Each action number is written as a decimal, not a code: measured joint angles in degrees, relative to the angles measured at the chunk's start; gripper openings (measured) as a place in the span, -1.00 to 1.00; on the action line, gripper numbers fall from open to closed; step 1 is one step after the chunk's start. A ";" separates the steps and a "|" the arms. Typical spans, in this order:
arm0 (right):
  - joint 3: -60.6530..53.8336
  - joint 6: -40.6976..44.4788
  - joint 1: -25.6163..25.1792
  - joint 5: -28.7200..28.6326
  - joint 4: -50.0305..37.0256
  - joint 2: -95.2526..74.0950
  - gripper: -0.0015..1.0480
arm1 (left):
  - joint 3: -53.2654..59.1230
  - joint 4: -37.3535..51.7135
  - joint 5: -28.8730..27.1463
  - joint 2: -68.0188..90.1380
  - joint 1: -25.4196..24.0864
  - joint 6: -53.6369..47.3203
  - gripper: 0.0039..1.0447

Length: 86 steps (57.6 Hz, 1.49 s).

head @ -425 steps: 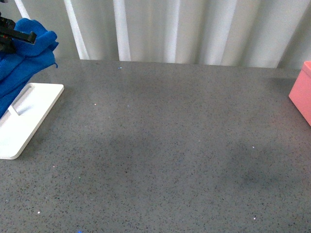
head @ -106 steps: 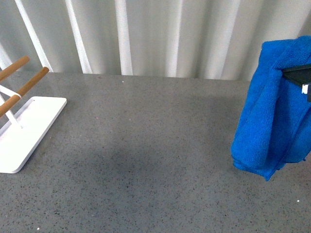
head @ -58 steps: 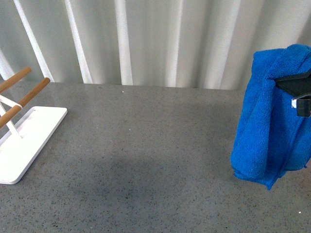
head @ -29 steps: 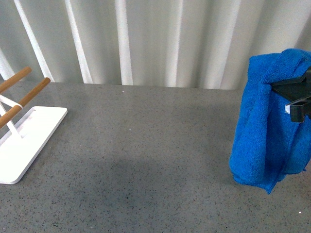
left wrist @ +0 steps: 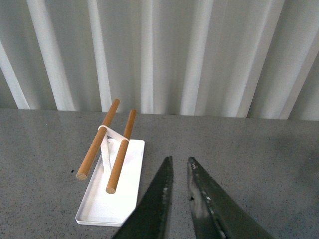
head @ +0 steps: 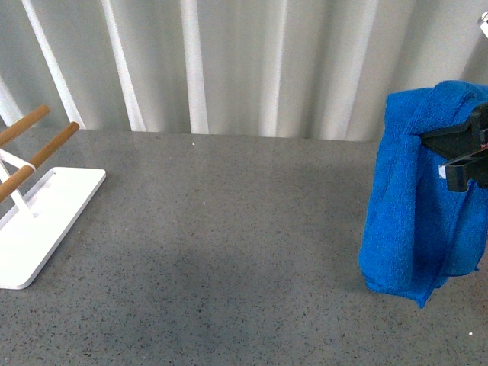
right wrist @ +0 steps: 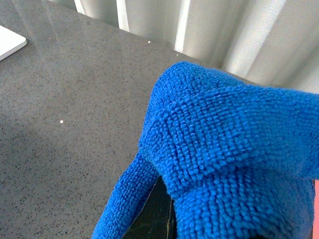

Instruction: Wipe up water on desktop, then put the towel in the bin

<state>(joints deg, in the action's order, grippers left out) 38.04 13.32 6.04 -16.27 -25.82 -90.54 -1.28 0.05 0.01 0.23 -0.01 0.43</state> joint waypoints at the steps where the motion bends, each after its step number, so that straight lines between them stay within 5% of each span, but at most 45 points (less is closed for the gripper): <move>1: 0.42 -0.02 0.15 0.48 0.59 -0.31 -0.91 | 0.00 -0.02 -0.02 -0.02 0.00 0.00 -0.65; 24: 16.00 -8.96 3.39 7.67 14.91 -23.91 -0.91 | 0.00 -0.02 -0.02 -0.04 0.00 -0.02 0.89; 62: 25.42 -7.80 -3.54 5.97 17.81 -36.26 -0.91 | 0.00 -0.02 -0.02 -0.04 0.00 -0.13 0.88; 74: 35.45 -1.70 -4.52 5.42 19.23 -42.05 -0.91 | 0.00 -0.02 0.00 -0.04 0.00 -0.15 0.88; 86: 53.09 -0.02 -0.07 4.85 24.83 -50.88 -0.91 | 0.00 -0.02 0.00 -0.04 0.00 -0.15 0.88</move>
<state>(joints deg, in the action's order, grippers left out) 91.13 13.30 5.98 -11.42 -0.99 -141.43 -1.28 0.03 0.01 0.19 -0.01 0.27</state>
